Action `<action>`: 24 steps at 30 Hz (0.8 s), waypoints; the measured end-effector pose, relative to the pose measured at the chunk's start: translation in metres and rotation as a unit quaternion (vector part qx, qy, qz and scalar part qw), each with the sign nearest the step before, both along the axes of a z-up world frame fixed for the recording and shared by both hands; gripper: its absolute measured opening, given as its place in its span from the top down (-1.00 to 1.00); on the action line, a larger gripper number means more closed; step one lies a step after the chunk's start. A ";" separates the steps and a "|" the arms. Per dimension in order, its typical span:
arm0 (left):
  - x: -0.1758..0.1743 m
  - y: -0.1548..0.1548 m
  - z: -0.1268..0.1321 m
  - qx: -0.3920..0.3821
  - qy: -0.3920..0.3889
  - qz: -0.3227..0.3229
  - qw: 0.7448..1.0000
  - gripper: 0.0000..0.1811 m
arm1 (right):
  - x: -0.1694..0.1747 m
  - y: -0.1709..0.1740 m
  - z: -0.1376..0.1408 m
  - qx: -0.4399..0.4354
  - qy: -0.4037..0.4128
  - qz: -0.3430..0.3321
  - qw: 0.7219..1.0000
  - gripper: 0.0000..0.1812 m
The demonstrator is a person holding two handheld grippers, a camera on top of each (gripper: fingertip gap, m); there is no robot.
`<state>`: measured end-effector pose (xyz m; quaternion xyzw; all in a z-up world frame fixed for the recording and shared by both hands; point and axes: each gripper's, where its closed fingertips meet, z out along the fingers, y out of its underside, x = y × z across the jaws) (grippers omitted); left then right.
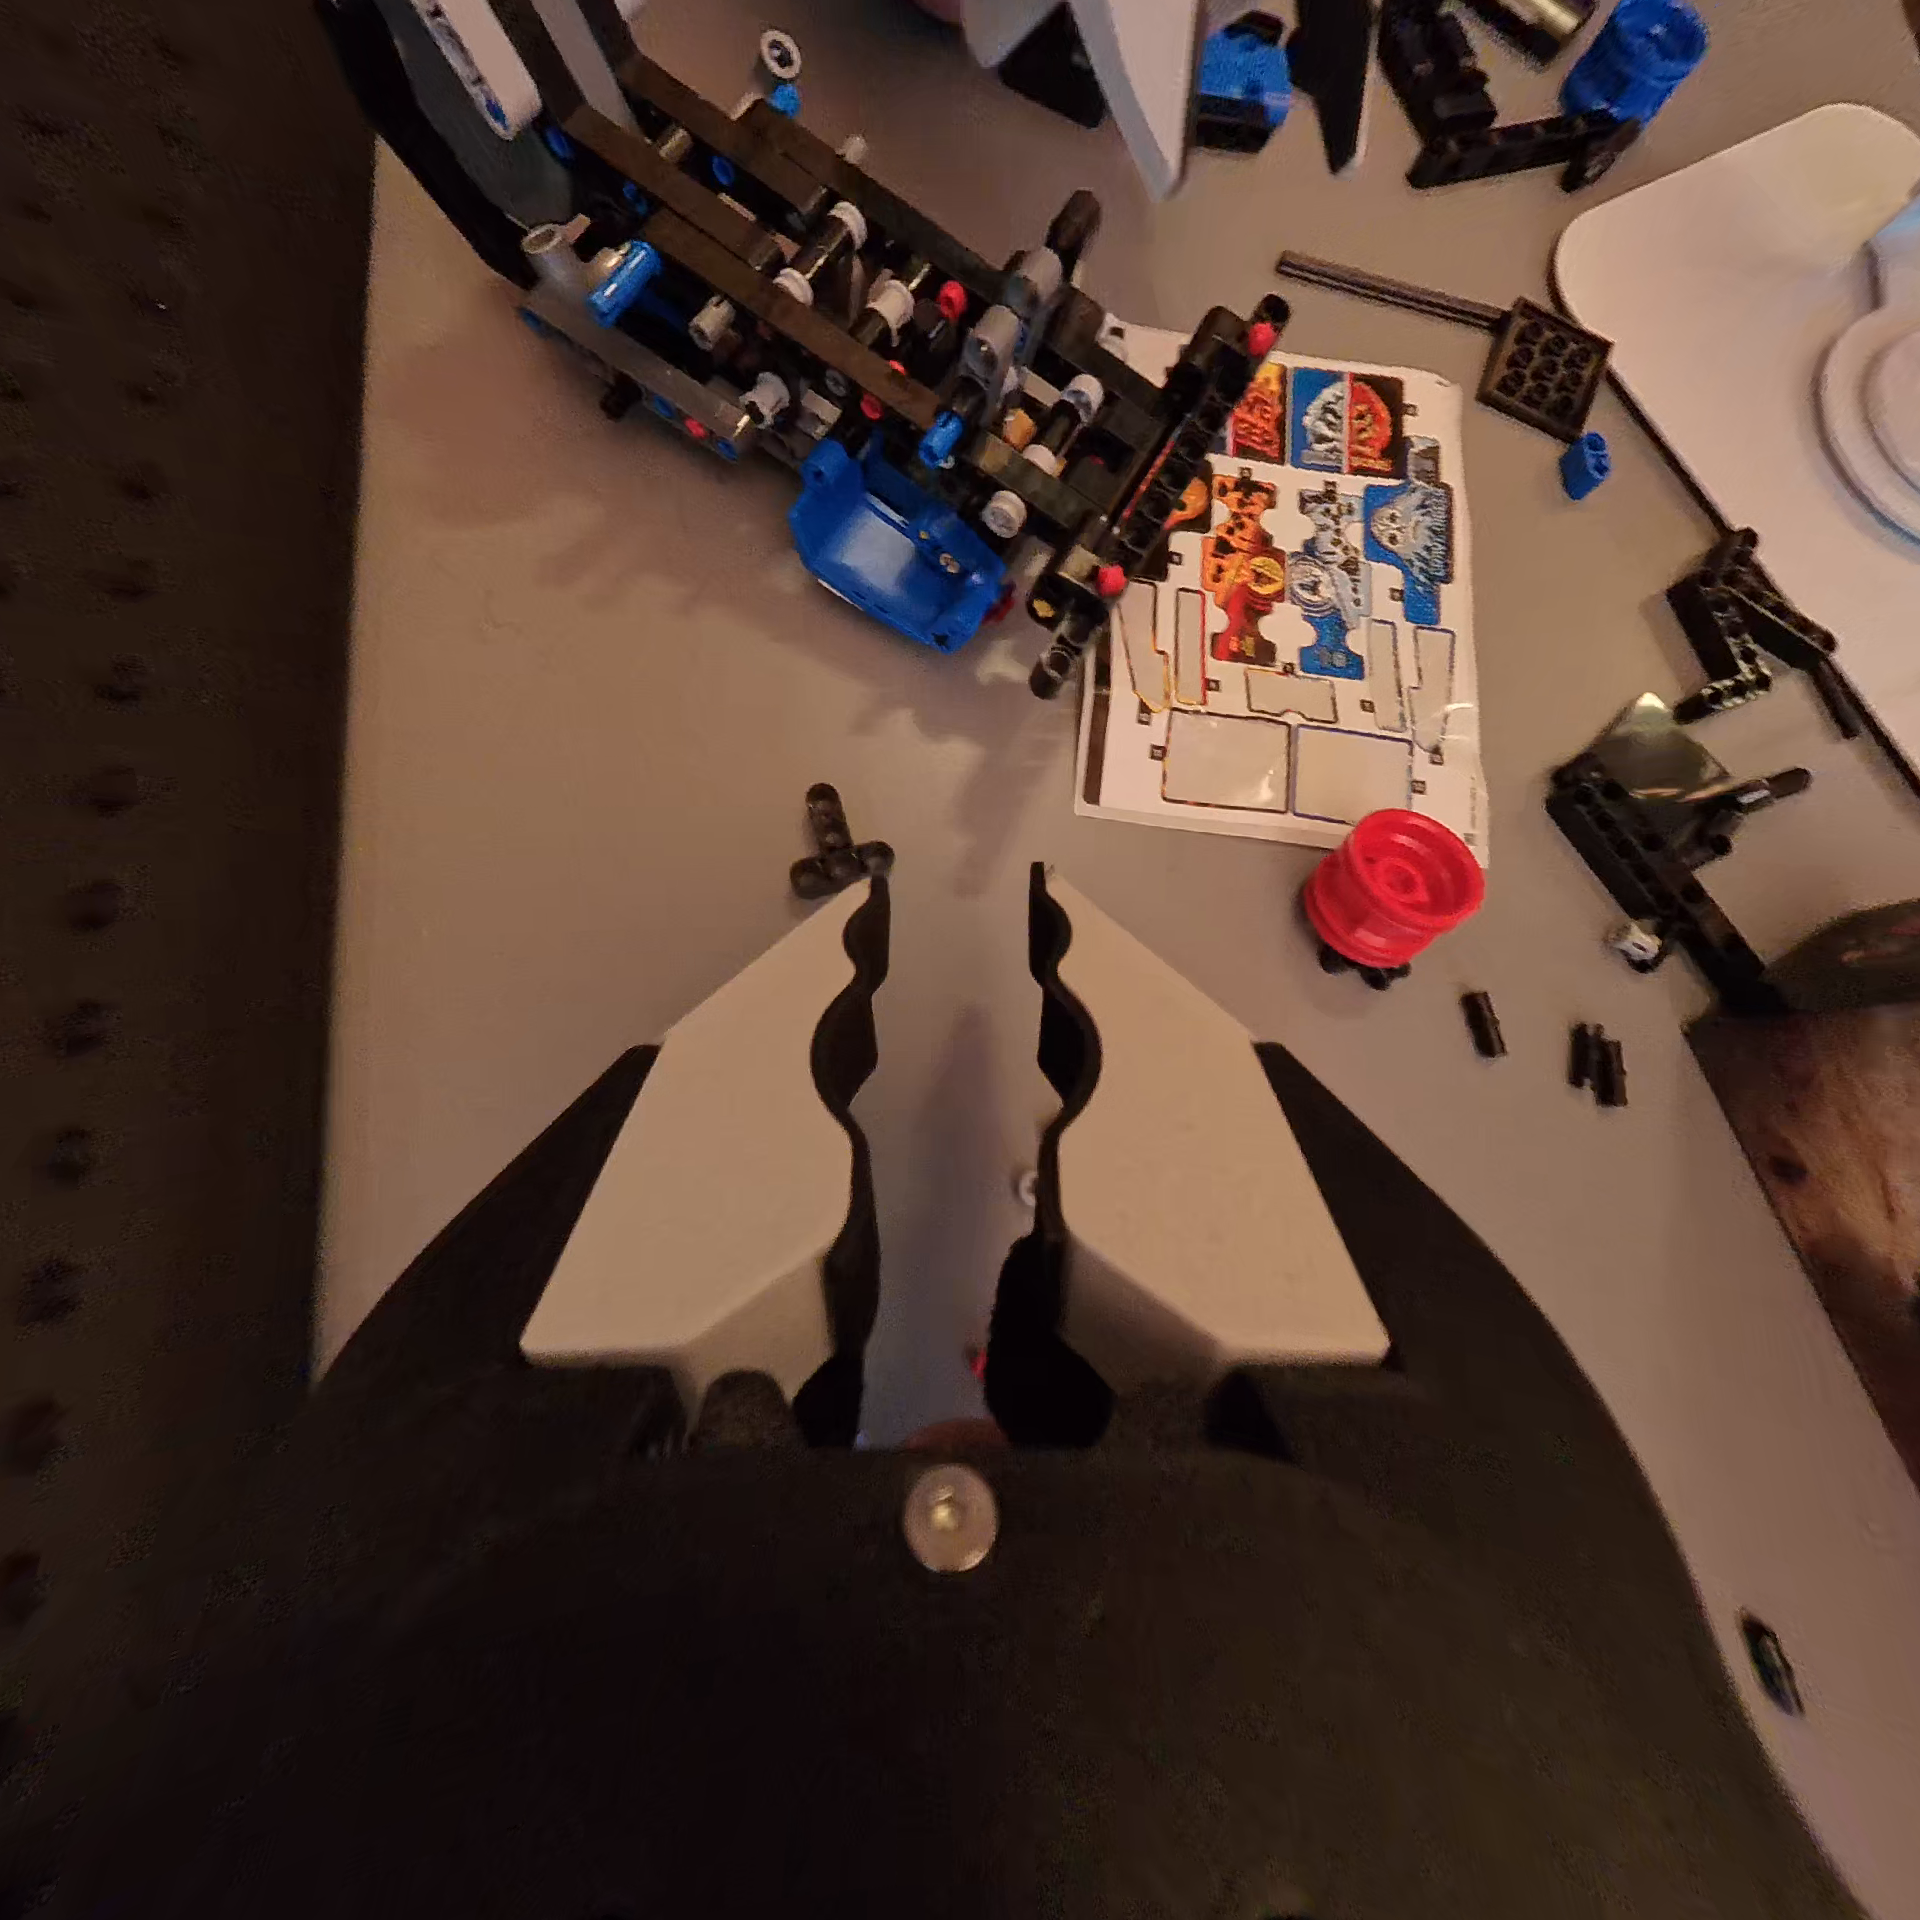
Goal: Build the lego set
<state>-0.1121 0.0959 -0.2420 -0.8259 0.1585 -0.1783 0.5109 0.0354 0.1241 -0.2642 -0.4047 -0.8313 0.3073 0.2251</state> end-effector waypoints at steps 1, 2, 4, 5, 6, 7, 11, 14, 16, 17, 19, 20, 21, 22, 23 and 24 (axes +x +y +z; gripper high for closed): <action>0.003 -0.001 0.004 0.007 -0.002 -0.006 1.000 0.51 | 0.001 0.004 0.002 0.002 0.002 -0.007 1.000 0.73; 0.006 -0.002 0.007 0.014 -0.003 -0.013 1.000 0.50 | 0.003 0.010 0.004 0.008 0.005 -0.017 1.000 0.73; 0.011 -0.004 0.013 0.027 0.002 -0.026 0.999 0.50 | 0.007 0.025 0.009 0.012 0.010 -0.044 0.999 0.74; 0.014 -0.005 0.015 0.032 0.004 -0.033 0.999 0.50 | 0.010 0.033 0.011 0.014 0.010 -0.060 0.998 0.74; 0.018 -0.006 0.016 0.035 0.006 -0.039 0.999 0.50 | 0.014 0.041 0.012 0.019 0.009 -0.074 0.997 0.75; 0.020 -0.007 0.016 0.037 0.009 -0.043 0.998 0.51 | 0.018 0.048 0.014 0.018 0.011 -0.085 0.996 0.76; 0.023 -0.007 0.011 0.030 0.014 -0.049 0.998 0.51 | 0.031 0.065 0.014 0.016 0.005 -0.116 0.993 0.80; 0.023 -0.006 0.010 0.028 0.006 -0.048 0.998 0.51 | 0.033 0.067 0.005 0.016 -0.012 -0.116 0.993 0.81; 0.023 -0.006 0.011 0.029 0.006 -0.048 0.998 0.51 | 0.035 0.072 -0.001 0.024 -0.026 -0.121 0.992 0.81; 0.023 -0.007 0.011 0.029 0.006 -0.048 0.998 0.52 | 0.037 0.075 -0.003 0.026 -0.030 -0.128 0.991 0.81; 0.024 -0.007 0.010 0.030 0.005 -0.049 0.998 0.52 | 0.045 0.088 -0.005 0.040 -0.040 -0.150 0.987 0.82; 0.024 -0.007 0.011 0.030 0.004 -0.049 0.998 0.52 | 0.050 0.093 -0.005 0.043 -0.045 -0.161 0.985 0.83; 0.024 -0.007 0.010 0.030 0.002 -0.049 0.998 0.52 | 0.055 0.097 -0.006 0.037 -0.050 -0.168 0.984 0.83; 0.024 -0.007 0.010 0.029 -0.001 -0.049 0.998 0.52 | 0.061 0.098 -0.008 0.031 -0.055 -0.172 0.983 0.84; 0.024 -0.007 0.010 0.029 -0.003 -0.049 0.998 0.53 | 0.066 0.100 -0.010 0.028 -0.061 -0.174 0.982 0.84; 0.024 -0.007 0.010 0.029 -0.004 -0.049 0.998 0.52 | 0.070 0.101 -0.012 0.028 -0.066 -0.178 0.981 0.85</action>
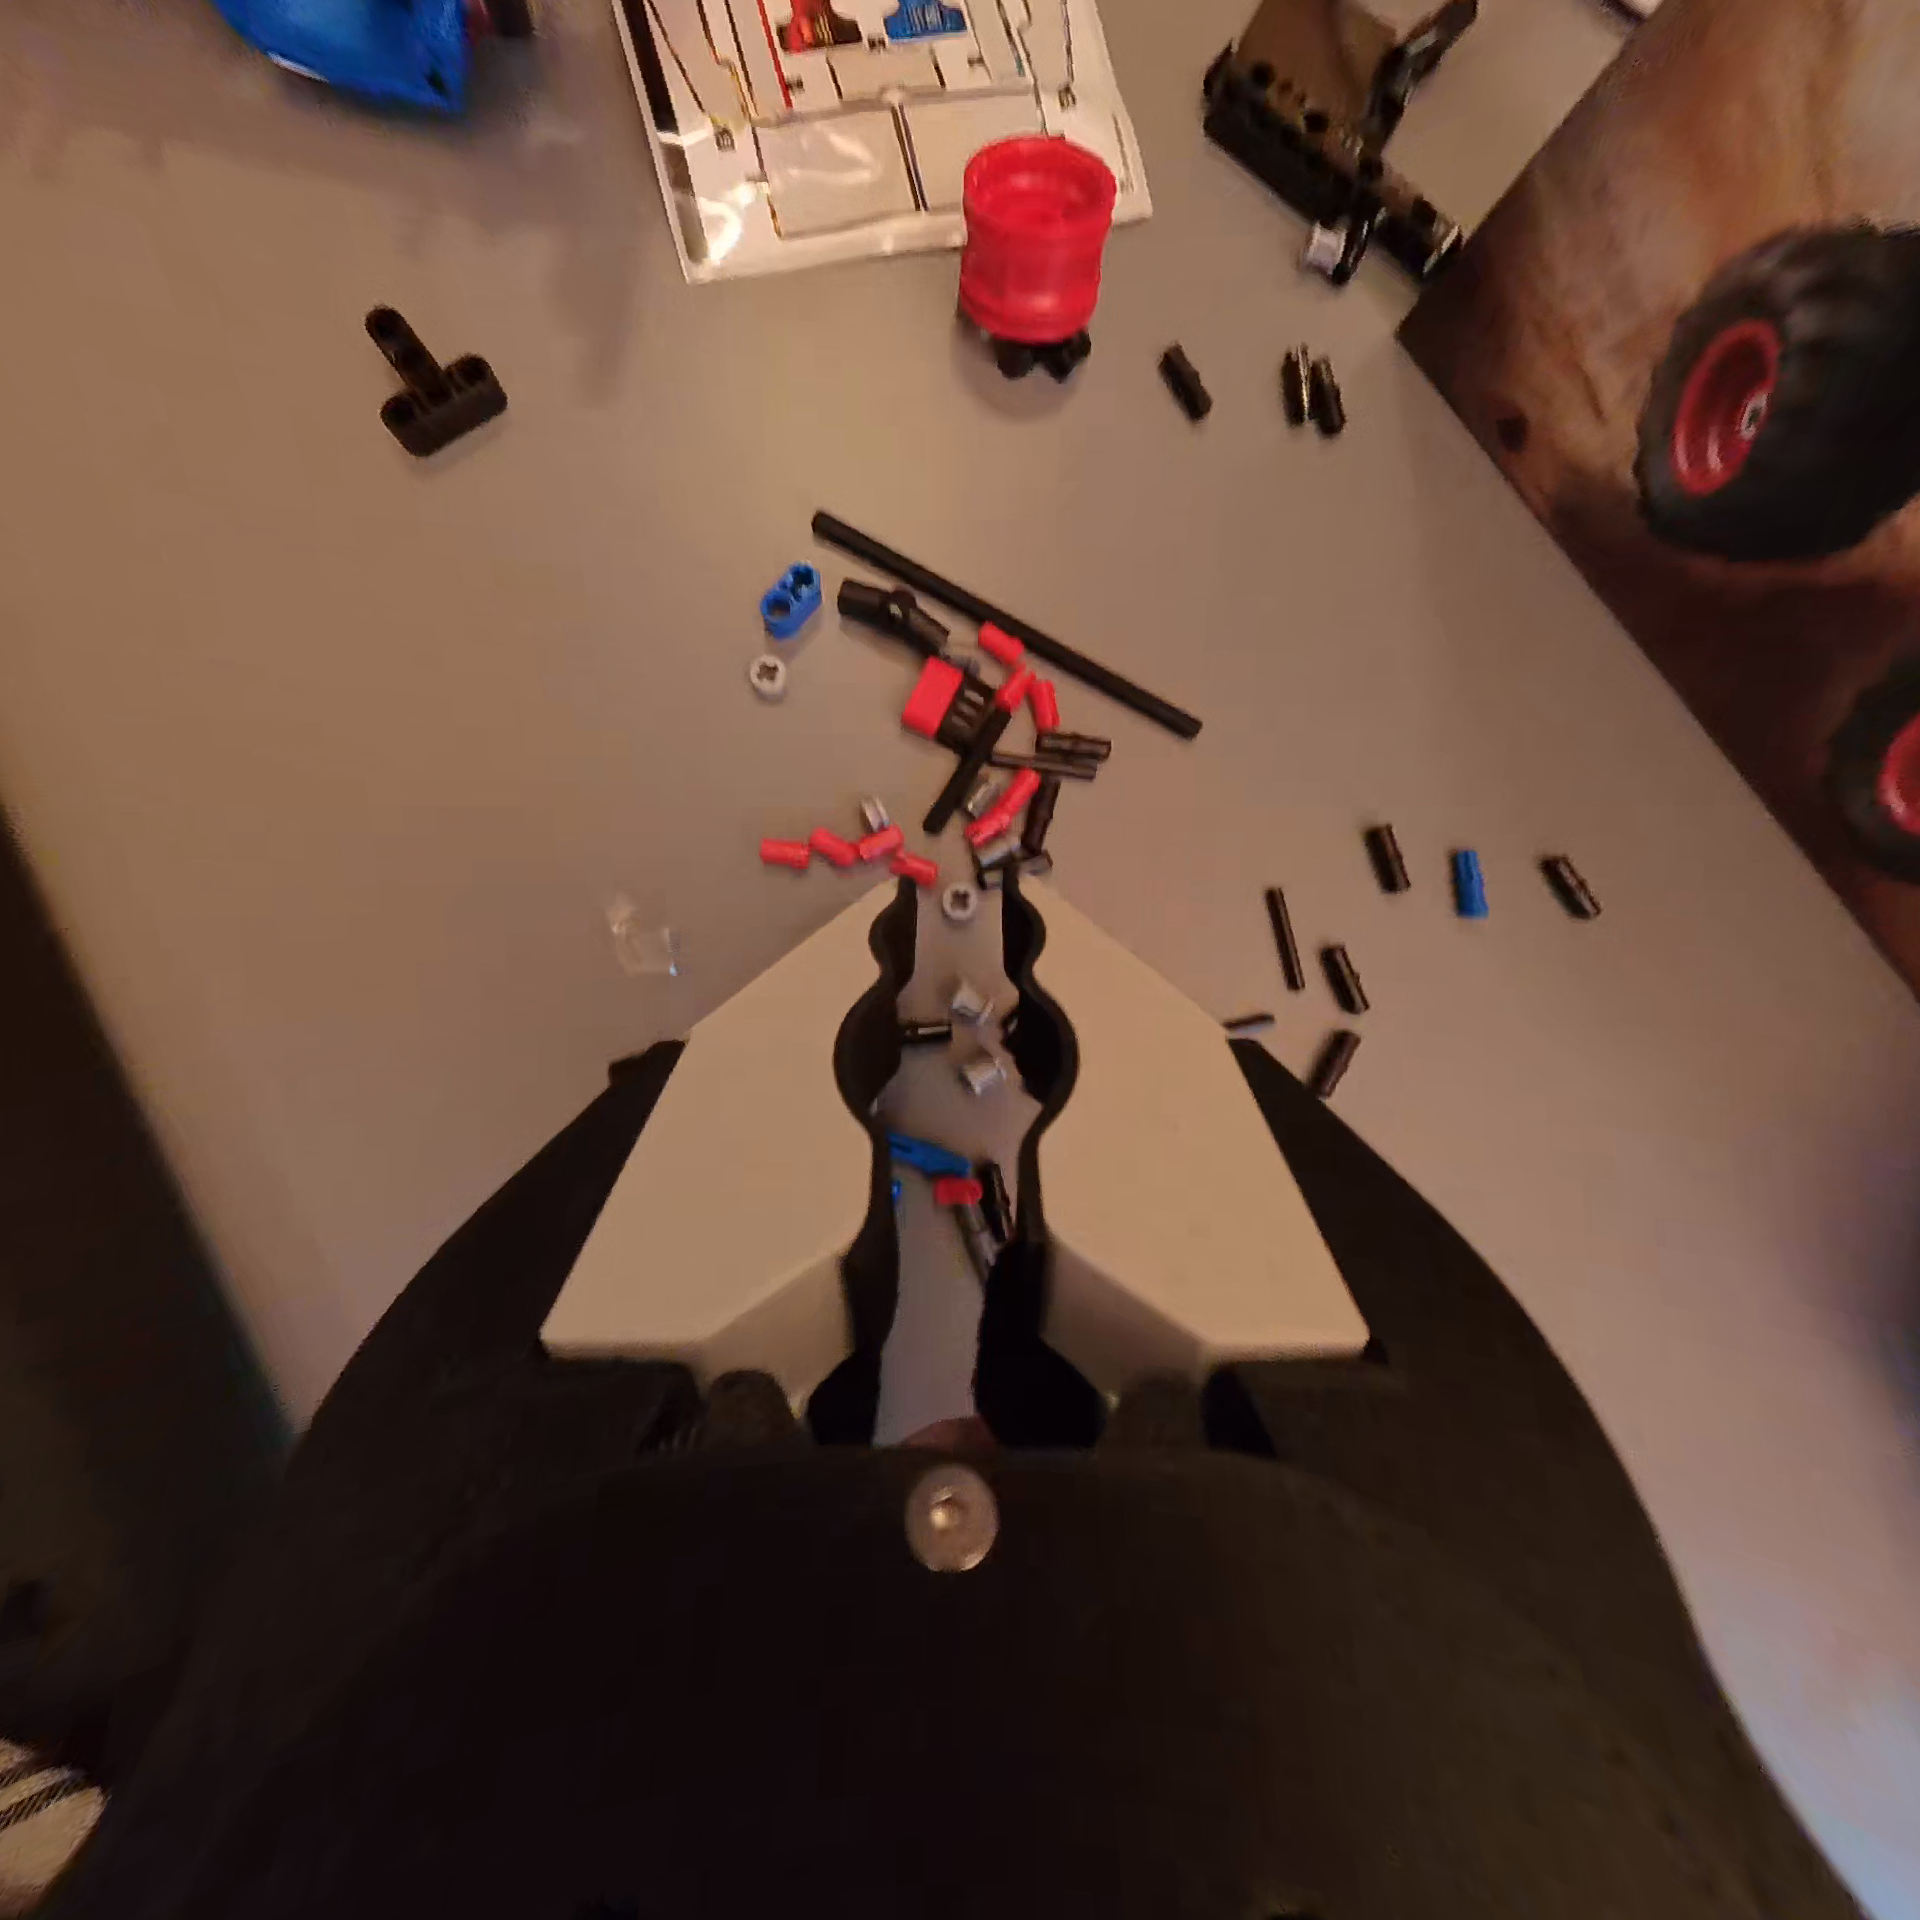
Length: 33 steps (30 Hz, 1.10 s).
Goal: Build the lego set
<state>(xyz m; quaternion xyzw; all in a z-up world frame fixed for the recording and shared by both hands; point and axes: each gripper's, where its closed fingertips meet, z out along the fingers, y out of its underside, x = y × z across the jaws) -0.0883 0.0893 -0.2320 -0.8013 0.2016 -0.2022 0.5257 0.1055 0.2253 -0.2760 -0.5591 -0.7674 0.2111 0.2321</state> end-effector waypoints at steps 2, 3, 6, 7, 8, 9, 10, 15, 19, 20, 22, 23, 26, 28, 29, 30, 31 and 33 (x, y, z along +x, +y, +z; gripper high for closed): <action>0.000 0.000 0.000 0.000 -0.001 0.000 1.000 0.53 | 0.003 0.003 -0.004 0.000 -0.005 -0.006 1.000 0.84; 0.000 0.000 0.000 0.000 -0.001 0.000 1.000 0.53 | 0.002 0.002 -0.005 -0.003 -0.005 -0.005 1.000 0.85; 0.000 0.000 0.000 0.000 0.000 0.002 1.000 0.52 | 0.000 0.002 -0.009 -0.002 -0.011 -0.003 1.000 0.85; -0.001 0.000 0.000 0.000 0.000 0.003 1.000 0.52 | 0.001 0.004 -0.009 0.004 -0.015 -0.008 1.000 0.85; -0.001 0.000 0.000 0.000 0.000 0.004 1.000 0.52 | 0.003 0.007 -0.008 0.007 -0.016 -0.015 1.000 0.85; -0.002 0.001 0.000 0.000 0.000 0.005 1.000 0.53 | 0.005 0.009 -0.007 0.007 -0.014 -0.021 1.000 0.86; -0.002 0.001 -0.001 0.000 0.002 0.006 1.000 0.53 | 0.005 0.011 -0.004 0.006 -0.006 -0.025 1.000 0.86; -0.001 0.001 -0.004 -0.005 0.001 0.004 1.000 0.54 | -0.002 0.012 -0.013 -0.013 -0.017 -0.040 0.999 0.88; -0.001 0.001 -0.003 -0.004 0.001 0.003 1.000 0.54 | -0.006 0.012 -0.016 -0.027 -0.019 -0.049 0.998 0.87; -0.001 0.001 -0.003 -0.003 0.001 0.003 1.000 0.54 | -0.008 0.012 -0.016 -0.032 -0.017 -0.052 0.998 0.87; -0.001 0.001 -0.003 -0.004 0.001 0.003 1.000 0.54 | -0.010 0.012 -0.017 -0.047 -0.014 -0.059 0.997 0.87; -0.001 0.001 -0.004 -0.004 0.001 0.002 1.000 0.54 | -0.010 0.013 -0.017 -0.053 -0.013 -0.063 0.996 0.87; 0.000 0.001 -0.003 -0.004 0.002 0.002 1.000 0.55 | -0.012 0.011 -0.015 -0.074 -0.005 -0.069 0.995 0.87; 0.000 0.001 -0.003 -0.004 0.002 0.002 1.000 0.55 | -0.012 0.014 -0.014 -0.075 -0.005 -0.080 0.994 0.87; 0.000 0.001 -0.003 -0.004 0.002 0.002 1.000 0.55 | -0.010 0.016 -0.016 -0.074 -0.013 -0.087 0.993 0.86; 0.000 0.001 -0.003 -0.004 0.002 0.002 1.000 0.55 | -0.008 0.017 -0.019 -0.073 -0.022 -0.090 0.993 0.87; 0.000 0.001 -0.003 -0.004 0.002 0.002 1.000 0.55 | -0.008 0.018 -0.020 -0.072 -0.021 -0.091 0.993 0.87; 0.000 0.001 -0.003 -0.004 0.002 0.002 1.000 0.55 | -0.007 0.018 -0.020 -0.070 -0.023 -0.090 0.993 0.87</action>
